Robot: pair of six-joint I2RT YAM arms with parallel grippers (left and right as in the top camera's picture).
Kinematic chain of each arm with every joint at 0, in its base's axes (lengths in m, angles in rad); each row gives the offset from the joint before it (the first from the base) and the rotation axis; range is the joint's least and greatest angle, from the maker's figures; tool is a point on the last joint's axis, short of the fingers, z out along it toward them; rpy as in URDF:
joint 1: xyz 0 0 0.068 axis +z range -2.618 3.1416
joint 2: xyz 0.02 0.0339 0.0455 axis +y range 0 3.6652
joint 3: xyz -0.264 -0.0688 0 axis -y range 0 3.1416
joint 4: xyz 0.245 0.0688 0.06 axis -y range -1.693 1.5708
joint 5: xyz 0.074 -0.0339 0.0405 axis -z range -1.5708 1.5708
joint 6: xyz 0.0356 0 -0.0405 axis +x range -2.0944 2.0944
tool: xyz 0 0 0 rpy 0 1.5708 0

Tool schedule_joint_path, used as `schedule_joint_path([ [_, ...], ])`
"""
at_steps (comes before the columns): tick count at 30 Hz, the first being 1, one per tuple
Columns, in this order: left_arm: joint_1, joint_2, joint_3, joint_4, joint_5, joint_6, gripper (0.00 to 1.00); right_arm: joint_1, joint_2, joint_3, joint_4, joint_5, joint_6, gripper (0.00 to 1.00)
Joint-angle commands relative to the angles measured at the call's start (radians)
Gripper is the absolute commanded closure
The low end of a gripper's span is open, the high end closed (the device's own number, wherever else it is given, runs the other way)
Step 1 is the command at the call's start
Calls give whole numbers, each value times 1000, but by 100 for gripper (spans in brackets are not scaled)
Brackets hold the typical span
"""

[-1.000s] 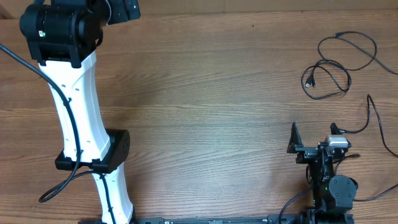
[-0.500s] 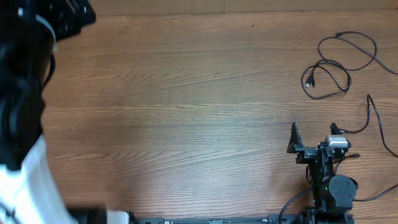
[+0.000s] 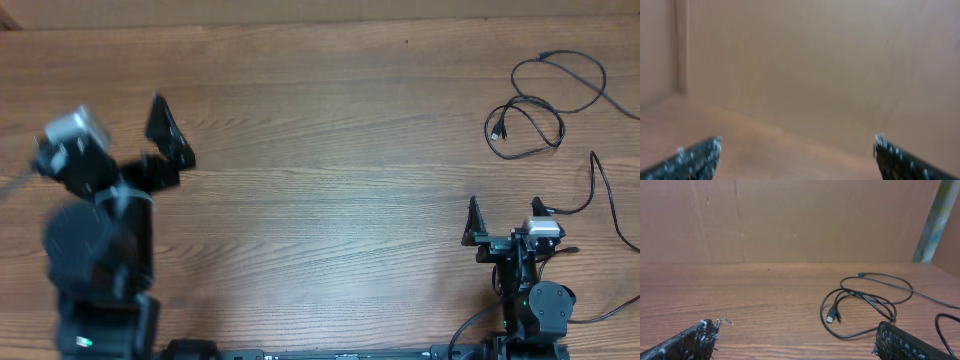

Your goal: Untangle cables

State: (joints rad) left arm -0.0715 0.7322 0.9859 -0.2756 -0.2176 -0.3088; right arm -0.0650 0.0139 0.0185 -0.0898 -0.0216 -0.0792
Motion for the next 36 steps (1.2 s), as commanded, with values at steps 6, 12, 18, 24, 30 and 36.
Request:
schedule_joint_path([
  [6, -15, -332, -639, 536, 139, 184, 0, -5, -11, -10, 5, 5, -1, 0],
  [12, -15, -462, -917, 735, 229, 313, 0, -5, -11, -10, 5, 5, -1, 0],
  [18, -16, -577, -981, 547, 296, 524, 0, -5, -11, -10, 5, 5, -1, 0],
  [24, -16, -659, -980, 194, 252, 499, 0, -5, -11, -10, 5, 5, -1, 0],
  [30, -14, -647, -980, 192, 216, 287, 0, -5, -11, -10, 5, 5, -1, 0],
  [36, -10, -670, -980, 195, 219, 313, 0, -5, -11, -10, 5, 5, -1, 0],
])
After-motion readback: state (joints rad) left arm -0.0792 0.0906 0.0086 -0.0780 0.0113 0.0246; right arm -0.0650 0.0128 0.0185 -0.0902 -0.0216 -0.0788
